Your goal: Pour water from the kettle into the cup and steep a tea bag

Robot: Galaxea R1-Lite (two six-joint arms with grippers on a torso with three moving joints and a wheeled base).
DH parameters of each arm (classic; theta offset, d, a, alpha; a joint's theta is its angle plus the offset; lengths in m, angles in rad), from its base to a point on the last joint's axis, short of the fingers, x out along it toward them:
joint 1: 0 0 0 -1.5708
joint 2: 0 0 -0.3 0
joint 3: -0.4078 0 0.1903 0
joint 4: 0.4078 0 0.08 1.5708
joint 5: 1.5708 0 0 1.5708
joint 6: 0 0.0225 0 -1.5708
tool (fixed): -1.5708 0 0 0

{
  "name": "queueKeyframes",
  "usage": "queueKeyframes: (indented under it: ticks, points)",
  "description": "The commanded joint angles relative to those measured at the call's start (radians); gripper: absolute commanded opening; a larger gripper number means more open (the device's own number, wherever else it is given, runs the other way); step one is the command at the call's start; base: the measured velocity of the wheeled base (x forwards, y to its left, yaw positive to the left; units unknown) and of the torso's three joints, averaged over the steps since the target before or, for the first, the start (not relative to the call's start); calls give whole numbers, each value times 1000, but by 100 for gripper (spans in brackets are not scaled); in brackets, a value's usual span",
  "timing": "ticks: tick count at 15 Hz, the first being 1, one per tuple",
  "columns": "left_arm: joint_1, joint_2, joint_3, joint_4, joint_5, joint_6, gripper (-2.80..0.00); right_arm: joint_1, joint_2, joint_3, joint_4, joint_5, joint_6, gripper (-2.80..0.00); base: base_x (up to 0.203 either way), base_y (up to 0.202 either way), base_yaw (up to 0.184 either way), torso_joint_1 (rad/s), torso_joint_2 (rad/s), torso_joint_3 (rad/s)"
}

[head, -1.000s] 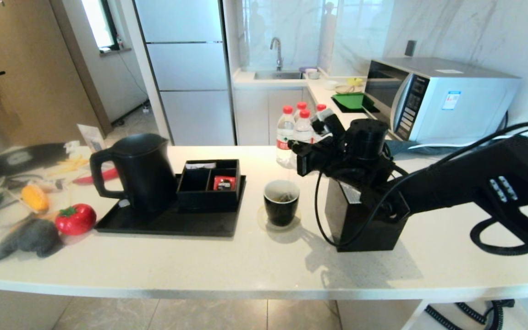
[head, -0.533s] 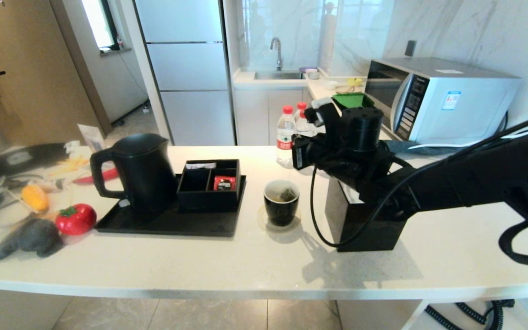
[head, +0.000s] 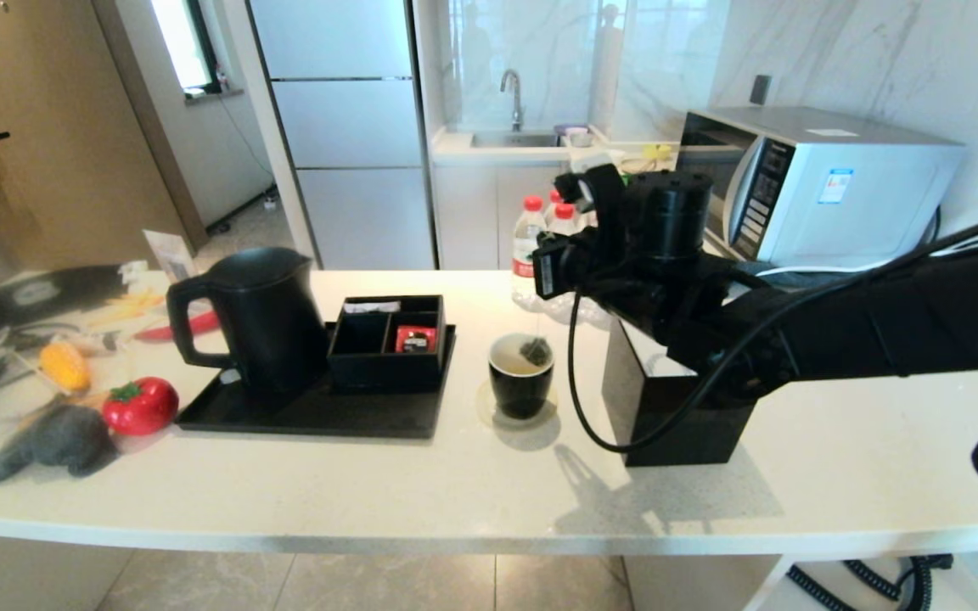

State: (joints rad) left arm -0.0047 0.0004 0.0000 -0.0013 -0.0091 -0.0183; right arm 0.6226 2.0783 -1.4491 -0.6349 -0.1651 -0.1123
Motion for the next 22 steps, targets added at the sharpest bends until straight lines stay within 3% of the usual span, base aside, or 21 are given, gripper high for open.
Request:
queueKeyframes:
  ticks: [1, 11, 17, 22]
  points:
    - [0, 0, 0, 0, 0, -1, -280, 2, -4, -36, 11, -1, -1, -280, 0, 0, 0, 0, 0, 0]
    - [0, 0, 0, 0, 0, 0, -280, 52, 6, -53, 34, -17, -3, -280, 0, 0, 0, 0, 0, 0]
    - [0, 0, 0, 0, 0, -2, -280, 59, 34, 6, 0, -20, -1, -280, 0, 0, 0, 0, 0, 0]
    - [0, 0, 0, 0, 0, -1, -280, 59, 40, 142, -77, -19, -1, -280, 0, 0, 0, 0, 0, 0]
